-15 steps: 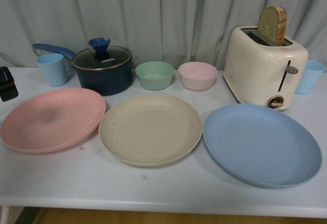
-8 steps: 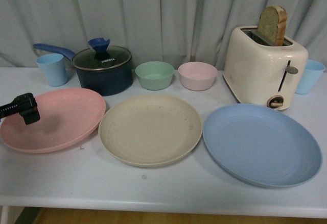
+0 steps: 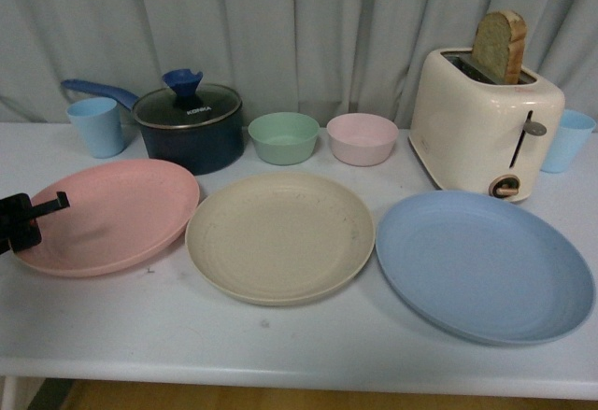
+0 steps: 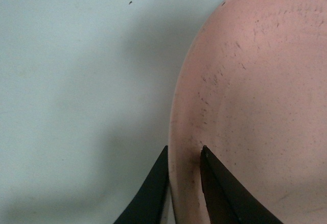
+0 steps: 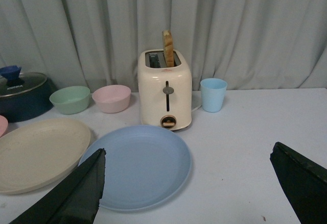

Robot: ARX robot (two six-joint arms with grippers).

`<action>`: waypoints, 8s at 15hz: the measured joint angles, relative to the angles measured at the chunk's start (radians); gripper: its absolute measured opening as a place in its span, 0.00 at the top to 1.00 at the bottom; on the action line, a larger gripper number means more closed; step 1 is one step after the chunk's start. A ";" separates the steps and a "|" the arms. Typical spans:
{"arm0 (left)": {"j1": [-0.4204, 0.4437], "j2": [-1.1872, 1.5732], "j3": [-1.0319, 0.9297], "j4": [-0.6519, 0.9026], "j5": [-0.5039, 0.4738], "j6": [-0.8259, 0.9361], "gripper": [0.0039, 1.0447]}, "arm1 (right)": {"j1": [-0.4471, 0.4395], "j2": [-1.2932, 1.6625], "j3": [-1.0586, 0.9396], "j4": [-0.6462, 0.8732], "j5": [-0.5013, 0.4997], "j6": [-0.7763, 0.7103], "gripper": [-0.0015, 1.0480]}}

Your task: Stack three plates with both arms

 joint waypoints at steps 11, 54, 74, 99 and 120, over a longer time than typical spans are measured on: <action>0.034 -0.544 -0.214 -0.129 0.084 0.149 0.97 | 0.000 0.000 0.000 0.000 0.000 0.000 0.06; -0.236 -1.187 -0.897 0.440 -0.011 0.212 0.99 | 0.000 0.000 0.000 0.000 0.000 0.000 0.06; -0.217 -1.911 -1.069 -0.087 -0.001 0.212 0.99 | 0.000 0.000 0.000 0.000 0.000 0.000 0.06; -0.217 -2.237 -1.068 -0.427 -0.001 0.217 0.06 | -0.227 0.547 0.023 0.550 -0.737 0.216 0.06; -0.217 -2.237 -1.068 -0.427 -0.001 0.217 0.06 | 0.019 2.222 0.972 0.512 0.219 0.302 0.76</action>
